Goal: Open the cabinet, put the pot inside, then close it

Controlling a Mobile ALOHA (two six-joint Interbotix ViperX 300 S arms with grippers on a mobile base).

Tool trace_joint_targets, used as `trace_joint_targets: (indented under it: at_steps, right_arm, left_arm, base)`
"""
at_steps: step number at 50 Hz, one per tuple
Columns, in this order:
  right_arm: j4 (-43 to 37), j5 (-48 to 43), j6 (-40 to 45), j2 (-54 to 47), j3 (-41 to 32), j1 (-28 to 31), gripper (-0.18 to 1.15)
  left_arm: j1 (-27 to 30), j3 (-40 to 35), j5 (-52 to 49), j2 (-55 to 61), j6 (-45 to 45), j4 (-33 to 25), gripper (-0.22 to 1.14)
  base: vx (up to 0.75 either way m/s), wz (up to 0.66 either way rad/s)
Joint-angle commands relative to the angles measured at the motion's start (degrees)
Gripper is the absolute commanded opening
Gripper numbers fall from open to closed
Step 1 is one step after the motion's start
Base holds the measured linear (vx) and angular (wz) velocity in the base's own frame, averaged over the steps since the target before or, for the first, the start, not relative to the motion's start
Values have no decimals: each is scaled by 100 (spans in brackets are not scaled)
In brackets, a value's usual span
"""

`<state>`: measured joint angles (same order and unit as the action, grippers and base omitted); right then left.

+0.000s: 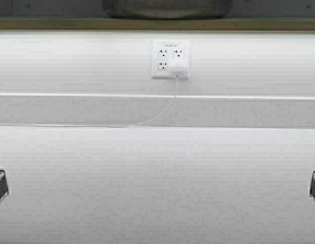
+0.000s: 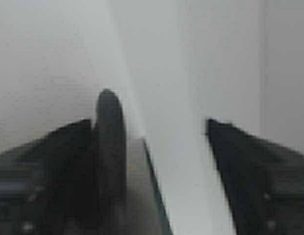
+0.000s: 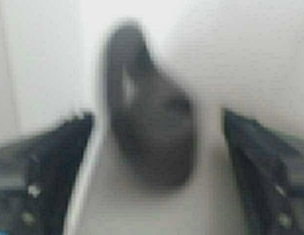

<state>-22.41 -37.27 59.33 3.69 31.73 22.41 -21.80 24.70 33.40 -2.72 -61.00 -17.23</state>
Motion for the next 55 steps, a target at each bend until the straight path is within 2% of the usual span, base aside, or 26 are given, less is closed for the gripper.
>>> trace_joint_targets:
  at_steps: [1, 12, 25, 34, 39, 43, 46, 52, 55]
  right_arm:
    - [35, -44, 35, 176, -44, -114, 103]
    - [53, -44, 9, 404, 123, -439, 103]
    - [352, 62, 0, 949, 624, -1178, 103]
    - [932, 202, -44, 1248, 853, -1397, 102]
    - [1485, 413, -176, 1494, 1011, -1406, 98]
    - [1670, 932, -413, 1740, 1160, -1406, 87]
    - [1679, 1354, -677, 1942, 1274, -1406, 70]
    - [1714, 2145, -1652, 2285, 1406, -1380, 22]
    - [1837, 2461, -2057, 2408, 1512, -1354, 0]
  left_arm:
    - [-167, -35, 97, -26, -88, -9, 102]
    - [-18, 114, 264, -97, -97, -79, 102]
    - [483, 624, 343, -448, -97, -167, 102]
    - [712, 976, 466, -747, -26, -123, 101]
    - [712, 1257, 475, -932, 237, 132, 97]
    - [712, 1547, 413, -1055, 642, 334, 83]
    - [712, 1802, 308, -1169, 1020, 413, 64]
    - [659, 2285, -220, -1415, 1837, 457, 9]
    - [606, 2461, -466, -1494, 2285, 457, -10]
  base:
    - [0, 0]
    - [0, 0]
    - [0, 0]
    - [0, 0]
    - [0, 0]
    - [0, 0]
    - [0, 0]
    - [-1, 0]
    - [-1, -1]
